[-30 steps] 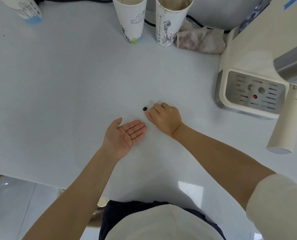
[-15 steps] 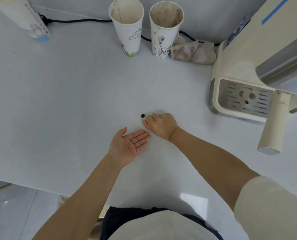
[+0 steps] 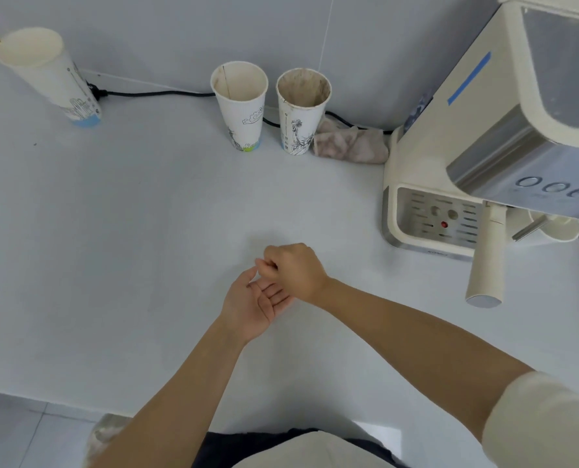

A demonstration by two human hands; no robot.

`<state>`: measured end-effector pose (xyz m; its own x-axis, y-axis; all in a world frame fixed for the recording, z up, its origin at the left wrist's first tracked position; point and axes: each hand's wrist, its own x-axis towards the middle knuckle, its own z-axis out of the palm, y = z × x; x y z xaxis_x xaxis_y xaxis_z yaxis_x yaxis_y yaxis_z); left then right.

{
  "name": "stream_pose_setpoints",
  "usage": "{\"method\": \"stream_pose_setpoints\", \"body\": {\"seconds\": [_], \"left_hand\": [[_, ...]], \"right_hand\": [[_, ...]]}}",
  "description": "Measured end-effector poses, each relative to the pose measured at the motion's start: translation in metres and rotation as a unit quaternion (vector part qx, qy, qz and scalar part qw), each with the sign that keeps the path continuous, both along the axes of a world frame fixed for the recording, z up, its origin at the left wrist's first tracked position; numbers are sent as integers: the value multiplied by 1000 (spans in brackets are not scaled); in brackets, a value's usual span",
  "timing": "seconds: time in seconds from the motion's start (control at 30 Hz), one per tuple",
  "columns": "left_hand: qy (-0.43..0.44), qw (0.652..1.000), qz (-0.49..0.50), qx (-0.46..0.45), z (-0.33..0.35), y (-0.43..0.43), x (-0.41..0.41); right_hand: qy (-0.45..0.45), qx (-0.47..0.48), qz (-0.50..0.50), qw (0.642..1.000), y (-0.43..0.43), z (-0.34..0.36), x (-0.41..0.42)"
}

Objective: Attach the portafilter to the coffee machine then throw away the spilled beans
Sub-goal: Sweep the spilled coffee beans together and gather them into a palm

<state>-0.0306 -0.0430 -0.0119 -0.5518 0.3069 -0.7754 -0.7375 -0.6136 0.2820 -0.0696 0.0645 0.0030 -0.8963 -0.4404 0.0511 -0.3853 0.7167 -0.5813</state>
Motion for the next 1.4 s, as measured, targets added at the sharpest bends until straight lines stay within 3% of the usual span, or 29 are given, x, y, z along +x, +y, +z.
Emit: {"method": "stream_pose_setpoints", "body": {"seconds": [0.17, 0.5, 0.7, 1.0, 1.1, 1.2, 1.4], "left_hand": [[57, 997, 26, 51, 11, 5, 3], [106, 989, 60, 86, 11, 0, 28], [156, 972, 107, 138, 15, -5, 39], [45, 989, 112, 82, 13, -20, 38], [23, 993, 102, 55, 13, -25, 39], [15, 993, 106, 57, 11, -29, 39], [3, 992, 114, 50, 10, -30, 38]], "right_hand": [[59, -28, 11, 998, -19, 19, 21], [71, -17, -1, 997, -28, 35, 49], [130, -28, -9, 991, -35, 39, 61], [146, -25, -59, 987, -16, 37, 54], [95, 27, -99, 990, 8, 22, 47], [2, 149, -111, 983, 34, 0, 46], [-127, 343, -114, 924, 64, -34, 54]]}}
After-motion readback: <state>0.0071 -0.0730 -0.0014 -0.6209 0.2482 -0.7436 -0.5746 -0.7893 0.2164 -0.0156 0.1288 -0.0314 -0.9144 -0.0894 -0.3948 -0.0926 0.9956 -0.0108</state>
